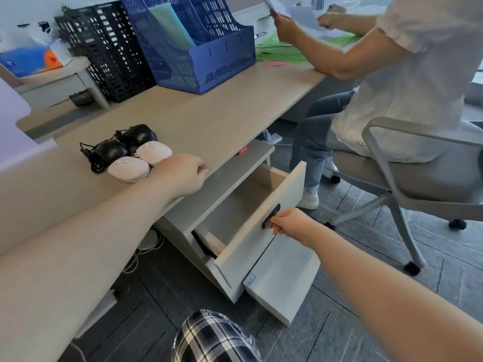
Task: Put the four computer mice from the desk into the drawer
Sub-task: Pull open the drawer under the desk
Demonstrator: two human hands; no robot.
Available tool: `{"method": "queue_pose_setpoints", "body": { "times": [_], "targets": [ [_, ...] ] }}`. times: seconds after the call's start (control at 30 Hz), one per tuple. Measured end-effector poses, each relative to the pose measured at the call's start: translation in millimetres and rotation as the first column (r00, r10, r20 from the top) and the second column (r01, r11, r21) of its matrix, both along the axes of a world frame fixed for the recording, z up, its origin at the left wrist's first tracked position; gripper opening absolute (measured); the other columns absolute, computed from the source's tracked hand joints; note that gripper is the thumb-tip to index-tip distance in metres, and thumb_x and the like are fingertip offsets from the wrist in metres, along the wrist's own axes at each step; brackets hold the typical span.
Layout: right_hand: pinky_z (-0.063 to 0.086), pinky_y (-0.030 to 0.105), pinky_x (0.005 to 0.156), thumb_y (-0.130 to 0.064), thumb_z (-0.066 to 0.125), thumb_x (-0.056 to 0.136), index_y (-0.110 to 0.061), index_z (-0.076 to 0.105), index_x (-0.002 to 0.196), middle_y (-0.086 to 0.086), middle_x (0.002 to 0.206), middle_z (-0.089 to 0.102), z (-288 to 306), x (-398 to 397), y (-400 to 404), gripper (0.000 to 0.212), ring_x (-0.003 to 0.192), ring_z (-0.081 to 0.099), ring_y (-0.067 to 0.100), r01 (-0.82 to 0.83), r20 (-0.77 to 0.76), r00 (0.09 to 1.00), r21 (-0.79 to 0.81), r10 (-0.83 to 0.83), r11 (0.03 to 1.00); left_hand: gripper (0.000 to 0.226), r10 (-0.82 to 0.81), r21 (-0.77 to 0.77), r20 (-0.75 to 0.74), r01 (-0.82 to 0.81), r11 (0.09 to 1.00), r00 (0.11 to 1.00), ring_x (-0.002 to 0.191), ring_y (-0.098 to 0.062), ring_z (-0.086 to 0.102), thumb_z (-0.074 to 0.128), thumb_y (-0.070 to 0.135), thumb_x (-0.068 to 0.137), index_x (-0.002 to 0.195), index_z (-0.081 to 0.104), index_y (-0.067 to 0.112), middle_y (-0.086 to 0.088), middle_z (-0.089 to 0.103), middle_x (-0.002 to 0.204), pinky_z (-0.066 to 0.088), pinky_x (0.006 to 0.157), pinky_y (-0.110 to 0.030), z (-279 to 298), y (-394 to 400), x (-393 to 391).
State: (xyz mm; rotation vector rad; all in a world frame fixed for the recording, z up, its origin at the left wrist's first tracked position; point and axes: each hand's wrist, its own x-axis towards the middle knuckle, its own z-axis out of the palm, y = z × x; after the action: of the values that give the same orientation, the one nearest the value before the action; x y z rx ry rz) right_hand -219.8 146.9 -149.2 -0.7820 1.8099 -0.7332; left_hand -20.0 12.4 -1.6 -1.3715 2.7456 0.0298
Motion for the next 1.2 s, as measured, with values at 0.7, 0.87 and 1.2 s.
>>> {"method": "queue_pose_setpoints", "body": {
  "times": [0.7, 0.87, 1.2],
  "targets": [
    [0.054, 0.036, 0.086, -0.025, 0.04, 0.087, -0.018, 0.072, 0.102, 0.001, 0.104, 0.072, 54, -17, 31, 0.036, 0.095, 0.062, 0.024, -0.573, -0.795, 0.397, 0.176, 0.458, 0.8, 0.034, 0.006, 0.051, -0.048, -0.004, 0.999, 0.999, 0.099, -0.031, 0.059, 0.042, 0.039, 0.097, 0.104, 0.059, 0.01, -0.005, 0.067, 0.104, 0.044, 0.078, -0.037, 0, 11, 8],
    [0.038, 0.026, 0.054, -0.025, 0.042, 0.086, -0.011, 0.051, 0.058, 0.001, 0.056, 0.043, 65, -25, 42, 0.032, 0.059, 0.043, 0.023, -0.513, -0.791, 0.334, 0.304, 0.513, 0.803, 0.033, 0.009, 0.062, -0.026, -0.008, 0.998, 1.0, 0.088, -0.027, 0.057, 0.04, 0.041, 0.097, 0.096, 0.056, 0.012, -0.007, 0.064, 0.095, 0.04, 0.069, -0.035, 1, 12, 9],
    [0.033, 0.023, 0.049, -0.022, 0.044, 0.082, -0.016, 0.042, 0.051, -0.002, 0.054, 0.041, 62, -42, 62, 0.031, 0.05, 0.037, 0.017, -0.365, -0.693, 0.351, 0.518, 0.63, 0.774, 0.047, 0.017, 0.083, 0.007, -0.018, 0.996, 1.0, 0.125, -0.03, 0.05, 0.038, 0.044, 0.098, 0.128, 0.052, 0.01, -0.008, 0.055, 0.138, 0.04, 0.102, -0.042, 2, 11, 11]
  ]
}}
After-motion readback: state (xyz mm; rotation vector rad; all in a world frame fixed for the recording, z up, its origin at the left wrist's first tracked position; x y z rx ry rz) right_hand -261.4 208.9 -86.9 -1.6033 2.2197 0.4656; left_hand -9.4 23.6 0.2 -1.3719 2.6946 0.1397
